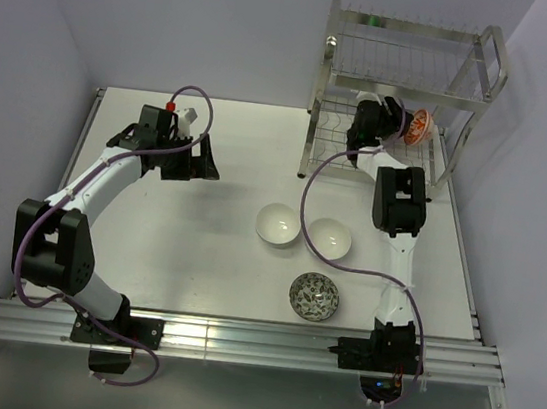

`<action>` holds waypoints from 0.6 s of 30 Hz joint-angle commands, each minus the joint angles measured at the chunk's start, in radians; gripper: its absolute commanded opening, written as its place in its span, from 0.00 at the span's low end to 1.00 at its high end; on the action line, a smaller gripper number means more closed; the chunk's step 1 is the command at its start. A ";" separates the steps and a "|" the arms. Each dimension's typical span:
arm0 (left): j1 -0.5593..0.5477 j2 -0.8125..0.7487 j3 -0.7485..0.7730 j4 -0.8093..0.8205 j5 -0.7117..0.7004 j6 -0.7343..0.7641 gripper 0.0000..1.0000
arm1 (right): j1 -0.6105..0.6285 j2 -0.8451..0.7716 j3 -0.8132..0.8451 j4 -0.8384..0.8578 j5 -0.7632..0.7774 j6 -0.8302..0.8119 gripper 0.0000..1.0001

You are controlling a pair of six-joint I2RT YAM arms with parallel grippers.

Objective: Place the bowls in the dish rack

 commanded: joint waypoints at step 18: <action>0.005 -0.043 0.025 0.016 0.019 0.012 1.00 | 0.060 -0.309 -0.203 -0.148 -0.131 0.215 0.86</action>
